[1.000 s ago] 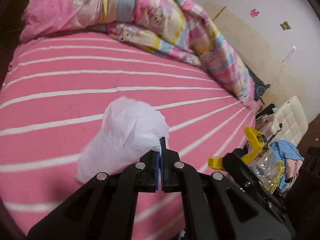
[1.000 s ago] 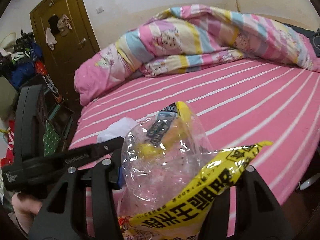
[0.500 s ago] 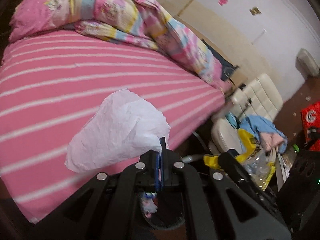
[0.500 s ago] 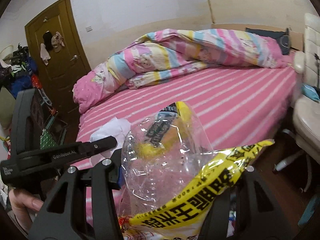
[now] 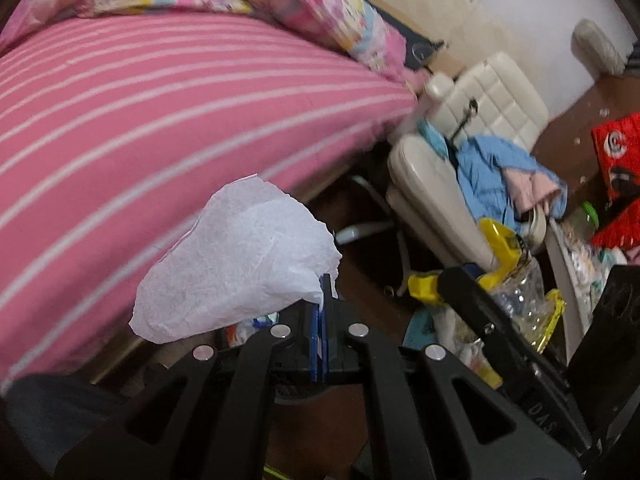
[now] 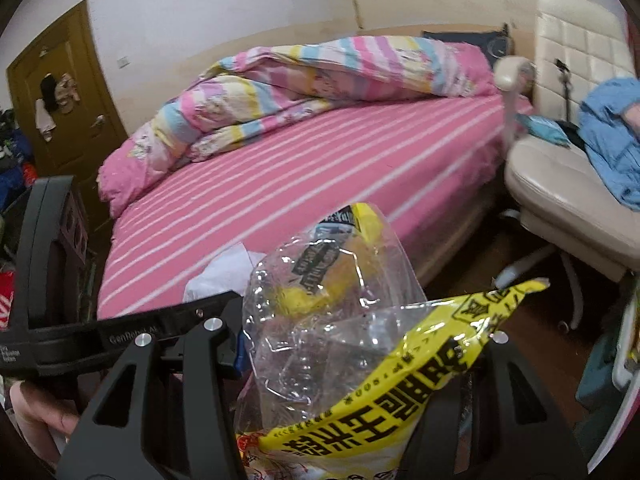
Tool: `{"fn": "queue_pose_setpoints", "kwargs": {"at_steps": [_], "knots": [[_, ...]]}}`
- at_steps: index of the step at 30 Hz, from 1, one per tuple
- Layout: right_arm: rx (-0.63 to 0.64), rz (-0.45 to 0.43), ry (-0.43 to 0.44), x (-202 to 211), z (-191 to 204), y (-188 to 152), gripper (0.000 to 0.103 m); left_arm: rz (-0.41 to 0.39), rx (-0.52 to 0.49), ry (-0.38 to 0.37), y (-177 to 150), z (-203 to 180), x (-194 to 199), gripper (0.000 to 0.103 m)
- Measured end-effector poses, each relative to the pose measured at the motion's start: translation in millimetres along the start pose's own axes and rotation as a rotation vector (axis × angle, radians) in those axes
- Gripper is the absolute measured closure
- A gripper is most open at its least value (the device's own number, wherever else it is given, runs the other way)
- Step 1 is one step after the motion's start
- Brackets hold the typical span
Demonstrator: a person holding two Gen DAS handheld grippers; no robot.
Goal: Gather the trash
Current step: 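Carry the white tissue and clear bag with both grippers over the bin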
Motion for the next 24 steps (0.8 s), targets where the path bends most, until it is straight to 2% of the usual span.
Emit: {"fn": "queue_pose_setpoints", "kwargs": {"at_steps": [8, 12, 14, 17, 24], "knots": [[-0.111, 0.096, -0.048, -21, -64, -44, 0.052, 0.15, -0.057, -0.043, -33, -21, -56, 0.102], [-0.162, 0.142, -0.072, -36, -87, -64, 0.052, 0.255, -0.097, -0.014, -44, -20, -88, 0.102], [-0.189, 0.162, -0.08, -43, -96, -71, 0.051, 0.296, -0.083, 0.005, -48, -15, -104, 0.102], [-0.244, 0.192, -0.087, -52, -111, -85, 0.051, 0.355, -0.058, -0.018, -55, -12, -126, 0.102], [-0.298, 0.262, -0.117, -74, -132, -110, 0.051, 0.517, -0.079, 0.038, -86, 1, -179, 0.102]]}}
Point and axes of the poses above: each gripper's, at about its wrist camera, not at the fingertips, and x roughly against the way its jaws point, z to its left, y to its top, the point moved 7 cm from there along -x, roughly the way its jaws point, and after that the axes turned 3 degrees about -x, right-handed, at the moved point
